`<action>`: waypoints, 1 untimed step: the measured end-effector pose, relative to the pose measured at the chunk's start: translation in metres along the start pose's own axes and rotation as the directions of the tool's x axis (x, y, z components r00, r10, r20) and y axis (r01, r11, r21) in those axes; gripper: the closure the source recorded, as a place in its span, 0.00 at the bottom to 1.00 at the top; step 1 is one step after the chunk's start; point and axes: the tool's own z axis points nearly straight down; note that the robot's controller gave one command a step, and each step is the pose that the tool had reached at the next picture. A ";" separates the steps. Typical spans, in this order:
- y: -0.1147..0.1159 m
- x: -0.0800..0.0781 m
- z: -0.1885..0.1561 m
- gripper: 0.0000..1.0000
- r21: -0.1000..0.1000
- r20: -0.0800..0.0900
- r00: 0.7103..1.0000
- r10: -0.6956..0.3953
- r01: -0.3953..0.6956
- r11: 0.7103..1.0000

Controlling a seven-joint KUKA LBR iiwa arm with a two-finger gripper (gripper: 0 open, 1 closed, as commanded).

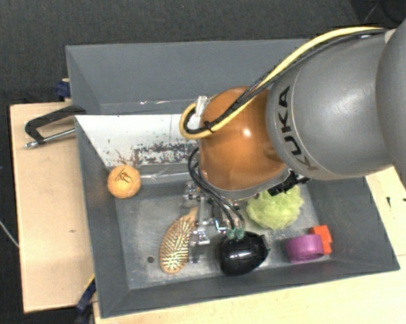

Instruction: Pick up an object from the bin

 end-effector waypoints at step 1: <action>-0.001 -0.001 -0.004 0.00 -0.001 0.007 1.000 0.002 -0.002 1.000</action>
Offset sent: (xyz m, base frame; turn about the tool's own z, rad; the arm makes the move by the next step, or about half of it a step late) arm 0.0061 -0.0773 -0.0936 0.0583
